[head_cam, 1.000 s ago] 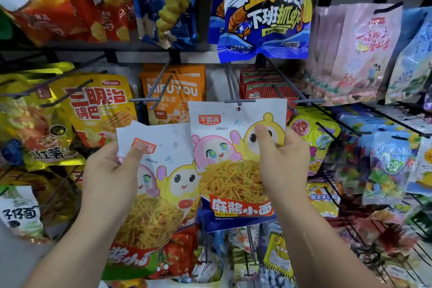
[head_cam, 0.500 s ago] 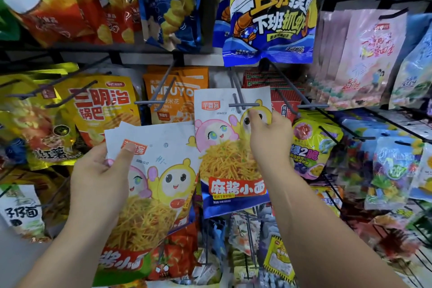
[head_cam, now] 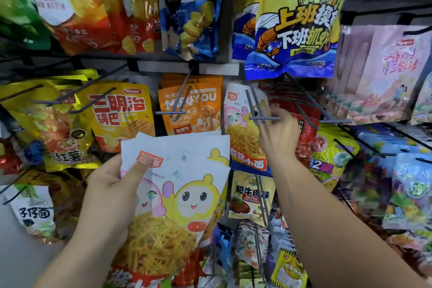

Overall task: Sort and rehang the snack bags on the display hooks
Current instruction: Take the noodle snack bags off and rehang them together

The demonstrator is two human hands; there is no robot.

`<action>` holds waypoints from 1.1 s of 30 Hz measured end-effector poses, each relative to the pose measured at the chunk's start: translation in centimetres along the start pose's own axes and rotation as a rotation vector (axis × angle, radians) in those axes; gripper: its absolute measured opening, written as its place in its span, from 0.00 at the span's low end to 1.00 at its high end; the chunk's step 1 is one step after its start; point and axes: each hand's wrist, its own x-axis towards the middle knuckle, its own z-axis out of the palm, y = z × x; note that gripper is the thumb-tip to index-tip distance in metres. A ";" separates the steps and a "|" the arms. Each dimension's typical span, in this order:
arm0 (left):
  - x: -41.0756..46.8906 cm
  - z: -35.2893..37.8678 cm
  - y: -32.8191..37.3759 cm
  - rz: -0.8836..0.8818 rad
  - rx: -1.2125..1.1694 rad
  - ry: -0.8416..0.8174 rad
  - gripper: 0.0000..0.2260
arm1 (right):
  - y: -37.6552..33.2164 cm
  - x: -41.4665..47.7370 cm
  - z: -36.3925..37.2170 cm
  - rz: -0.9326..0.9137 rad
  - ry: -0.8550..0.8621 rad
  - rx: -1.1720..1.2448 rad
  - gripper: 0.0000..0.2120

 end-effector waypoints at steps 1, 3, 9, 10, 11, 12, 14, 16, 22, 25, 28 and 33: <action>0.0 0.3 -0.3 -0.009 -0.042 -0.001 0.07 | -0.1 -0.6 -0.3 0.027 0.007 0.055 0.15; -0.1 1.1 -0.6 -0.035 -0.086 -0.026 0.06 | 0.2 -2.8 -1.4 0.065 -0.025 0.222 0.17; 0.1 3.7 -1.6 -0.064 -0.137 -0.018 0.06 | -1.4 -11.2 -5.1 0.150 -0.274 0.407 0.13; 0.1 4.1 -1.6 -0.062 -0.143 -0.033 0.06 | -1.7 -11.8 -5.2 0.208 -0.382 0.449 0.16; 0.0 4.6 -1.6 -0.065 -0.148 -0.043 0.05 | -1.6 -12.3 -5.1 0.254 -0.461 0.466 0.19; 0.0 4.9 -1.5 -0.073 -0.153 -0.055 0.05 | -1.5 -12.4 -4.9 0.292 -0.490 0.474 0.20; 0.1 5.4 -1.6 -0.082 -0.145 -0.070 0.05 | -1.4 -12.3 -4.9 0.336 -0.455 0.525 0.16; 0.3 5.7 -1.7 -0.097 -0.139 -0.075 0.06 | -1.1 -11.9 -5.0 0.337 -0.429 0.574 0.13; 0.2 6.4 -1.4 -0.146 -0.193 -0.083 0.05 | -0.4 -11.1 -5.6 0.323 -0.454 0.623 0.12; 0.1 6.6 -1.4 -0.172 -0.232 -0.090 0.06 | -0.1 -11.0 -5.7 0.312 -0.443 0.637 0.10; 0.1 6.8 -1.4 -0.191 -0.279 -0.095 0.09 | 0.1 -10.6 -6.0 0.292 -0.457 0.640 0.08; 0.0 7.0 -1.6 -0.231 -0.332 -0.106 0.08 | 0.1 -10.1 -6.8 0.252 -0.523 0.641 0.08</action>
